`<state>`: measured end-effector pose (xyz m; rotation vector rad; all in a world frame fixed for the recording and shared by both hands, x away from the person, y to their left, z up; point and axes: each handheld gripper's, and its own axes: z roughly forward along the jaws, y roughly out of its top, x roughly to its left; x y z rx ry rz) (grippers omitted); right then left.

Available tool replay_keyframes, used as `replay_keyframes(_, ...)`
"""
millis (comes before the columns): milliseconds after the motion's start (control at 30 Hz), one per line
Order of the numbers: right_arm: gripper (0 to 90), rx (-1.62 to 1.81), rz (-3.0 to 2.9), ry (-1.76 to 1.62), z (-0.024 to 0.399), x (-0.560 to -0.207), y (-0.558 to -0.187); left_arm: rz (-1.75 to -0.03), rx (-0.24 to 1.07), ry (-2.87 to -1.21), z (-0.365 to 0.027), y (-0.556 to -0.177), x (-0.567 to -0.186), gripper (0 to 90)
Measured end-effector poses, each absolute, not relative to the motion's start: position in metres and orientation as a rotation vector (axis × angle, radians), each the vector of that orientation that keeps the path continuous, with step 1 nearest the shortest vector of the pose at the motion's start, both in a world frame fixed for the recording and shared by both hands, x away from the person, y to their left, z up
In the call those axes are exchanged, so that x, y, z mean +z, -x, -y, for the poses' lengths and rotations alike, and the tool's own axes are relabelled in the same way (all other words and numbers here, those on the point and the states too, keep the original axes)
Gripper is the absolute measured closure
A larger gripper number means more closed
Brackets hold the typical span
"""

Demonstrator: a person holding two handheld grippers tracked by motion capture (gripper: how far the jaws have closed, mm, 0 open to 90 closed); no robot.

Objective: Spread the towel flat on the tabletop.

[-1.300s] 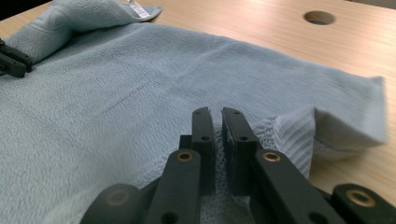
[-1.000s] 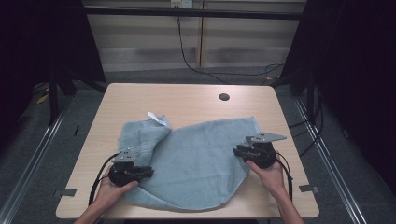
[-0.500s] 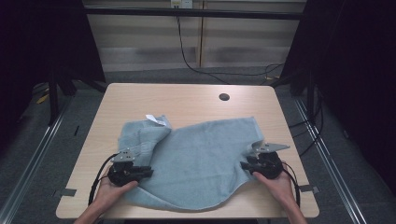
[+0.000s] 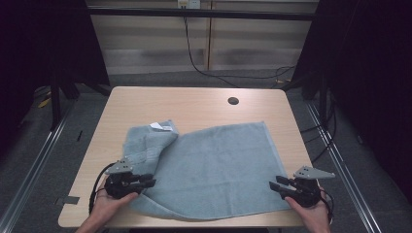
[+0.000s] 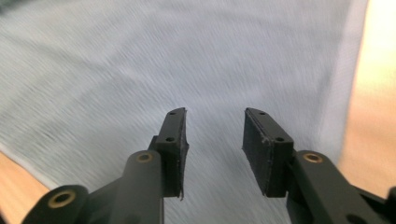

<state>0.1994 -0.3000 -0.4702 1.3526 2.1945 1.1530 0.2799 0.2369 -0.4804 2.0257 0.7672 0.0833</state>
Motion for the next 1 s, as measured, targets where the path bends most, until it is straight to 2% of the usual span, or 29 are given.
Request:
replay_keyframes(167, 52.0, 1.191, -2.3, -1.253, 0.254, -0.468, -0.216, -0.827, 0.121, -1.976, -0.247, -0.301, -0.474, 67.3)
replay_keyframes(233, 49.5, 1.183, -2.366, -1.219, 0.233, -0.474, -0.224, -0.857, 0.162, -1.994, -0.25, -0.311, -0.472, 62.4)
replay_keyframes(367, 44.3, 1.153, -2.473, -1.143, 0.196, -0.489, -0.235, -0.903, 0.174, -1.987, -0.254, -0.329, -0.474, 49.8)
replay_keyframes(433, 41.1, 1.097, -2.508, -1.112, 0.183, -0.497, -0.237, -0.939, 0.165, -1.982, -0.254, -0.337, -0.481, 46.7)
replay_keyframes(467, 40.9, 1.076, -2.503, -1.098, 0.18, -0.499, -0.235, -0.945, 0.162, -2.005, -0.252, -0.339, -0.486, 43.3)
replay_keyframes(567, 47.8, 1.046, -2.469, -1.064, 0.179, -0.5, -0.235, -0.934, 0.196, -2.064, -0.246, -0.338, -0.501, 43.3)
replay_keyframes(633, 54.8, 1.046, -2.461, -1.068, 0.181, -0.501, -0.236, -0.923, 0.205, -2.075, -0.246, -0.336, -0.5, 48.9)
replay_keyframes(733, 72.1, 1.031, -2.442, -1.088, 0.187, -0.5, -0.244, -0.921, 0.163, -2.065, -0.246, -0.33, -0.501, 66.9)
replay_keyframes(833, 80.6, 1.021, -2.421, -1.111, 0.194, -0.5, -0.261, -0.884, 0.152, -2.079, -0.243, -0.321, -0.499, 77.1)
replay_keyframes(867, 81.9, 1.013, -2.418, -1.139, 0.197, -0.5, -0.267, -0.867, 0.126, -2.062, -0.24, -0.317, -0.499, 83.3)
replay_keyframes(1000, 82.6, 0.982, -2.379, -1.184, 0.21, -0.5, -0.297, -0.809, 0.07, -2.075, -0.231, -0.305, -0.498, 83.3)
